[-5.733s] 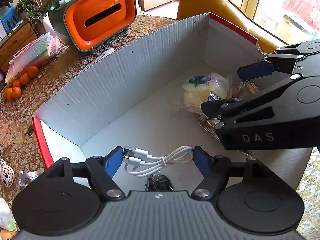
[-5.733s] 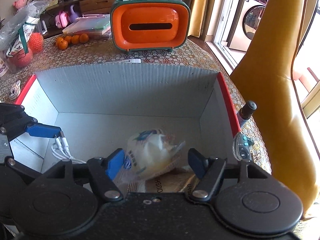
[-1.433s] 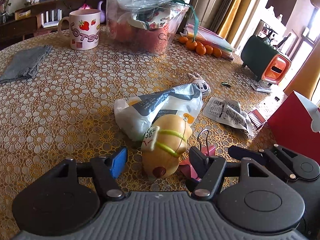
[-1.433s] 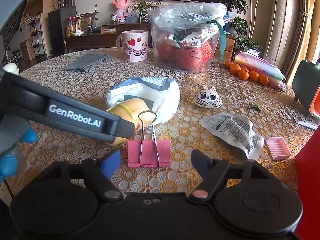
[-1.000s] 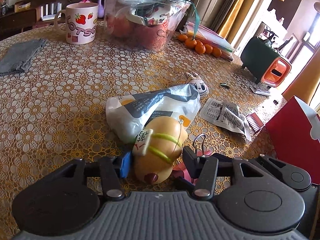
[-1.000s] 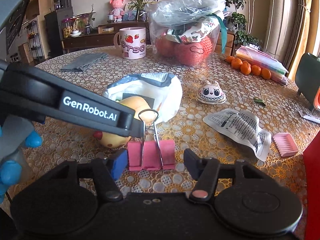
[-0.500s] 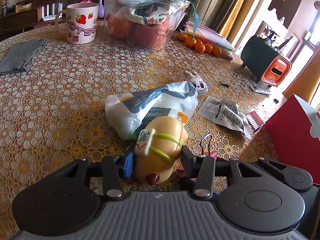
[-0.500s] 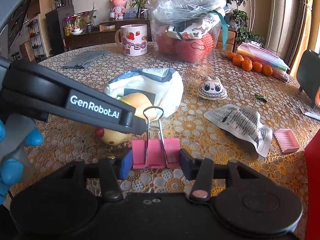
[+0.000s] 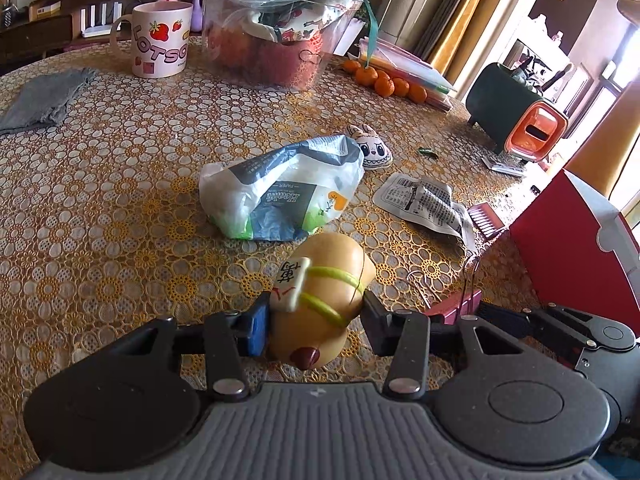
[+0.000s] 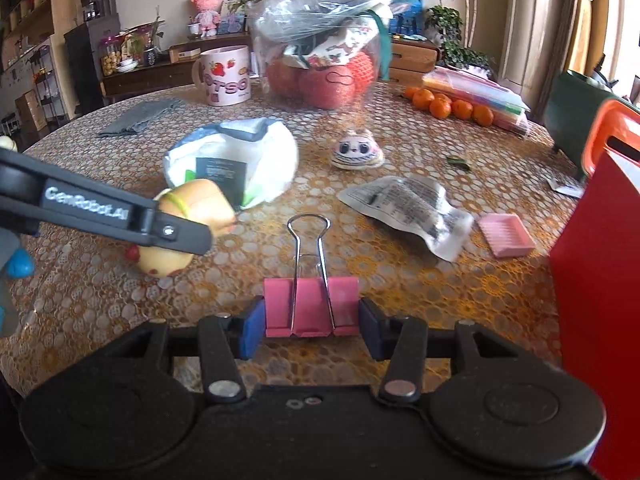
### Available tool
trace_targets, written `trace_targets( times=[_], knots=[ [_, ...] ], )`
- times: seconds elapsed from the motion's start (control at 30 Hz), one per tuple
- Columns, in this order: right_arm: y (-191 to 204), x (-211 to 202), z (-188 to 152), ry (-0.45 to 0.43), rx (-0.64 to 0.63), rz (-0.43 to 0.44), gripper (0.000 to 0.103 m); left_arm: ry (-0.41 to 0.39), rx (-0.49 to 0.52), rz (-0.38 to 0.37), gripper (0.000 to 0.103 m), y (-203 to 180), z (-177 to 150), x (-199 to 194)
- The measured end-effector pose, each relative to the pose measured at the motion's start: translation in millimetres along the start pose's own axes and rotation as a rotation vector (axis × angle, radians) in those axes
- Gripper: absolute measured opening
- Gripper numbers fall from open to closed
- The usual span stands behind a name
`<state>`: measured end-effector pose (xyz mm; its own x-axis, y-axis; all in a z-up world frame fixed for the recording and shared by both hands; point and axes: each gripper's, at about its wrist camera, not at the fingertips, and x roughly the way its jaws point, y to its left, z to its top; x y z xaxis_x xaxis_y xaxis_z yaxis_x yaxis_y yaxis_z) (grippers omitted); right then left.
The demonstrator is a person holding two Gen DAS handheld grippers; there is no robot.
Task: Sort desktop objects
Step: 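Close the left gripper on the yellow toy while the right gripper grasps the pink clip, then carry the yellow toy and pink clip over the red shoebox with both grippers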
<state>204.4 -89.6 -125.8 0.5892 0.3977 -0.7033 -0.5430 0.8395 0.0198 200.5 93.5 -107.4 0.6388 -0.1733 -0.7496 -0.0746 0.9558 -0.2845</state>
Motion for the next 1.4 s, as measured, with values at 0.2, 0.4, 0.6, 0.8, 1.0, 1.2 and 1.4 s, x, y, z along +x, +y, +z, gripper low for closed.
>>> trace_targets(
  times=[0.2, 0.4, 0.6, 0.8, 1.0, 1.2, 1.4],
  knots=[
    [-15.0, -22.1, -0.6, -0.027, 0.038, -0.021, 0.048, -0.004, 0.021, -0.02, 0.046, -14.8, -7.5, -15.0],
    [-24.1, -50.7, 0.3, -0.05, 0.053, -0.034, 0.048, -0.029, 0.051, -0.042, 0.046, -33.5, -9.7, -37.3],
    [-32.2, -82.8, 1.8, -0.082, 0.068, -0.033, 0.048, -0.049, 0.088, -0.054, 0.046, -56.4, -11.2, -56.2],
    [-46.7, -116.3, 4.5, -0.116, 0.1, -0.027, 0.048, -0.064, 0.126, -0.082, 0.046, -83.7, -13.5, -73.8],
    [-64.9, -146.0, 4.9, -0.144, 0.093, -0.04, 0.048, -0.069, 0.174, -0.112, 0.046, -115.7, -15.7, -86.3],
    [-92.1, -167.9, -0.3, -0.166, 0.139, -0.058, 0.048, -0.071, 0.224, -0.125, 0.046, -148.2, -16.0, -89.8],
    [-118.1, -184.5, -8.1, -0.184, 0.172, -0.077, 0.048, -0.076, 0.269, -0.141, 0.046, -183.1, -14.6, -87.1]
  ],
)
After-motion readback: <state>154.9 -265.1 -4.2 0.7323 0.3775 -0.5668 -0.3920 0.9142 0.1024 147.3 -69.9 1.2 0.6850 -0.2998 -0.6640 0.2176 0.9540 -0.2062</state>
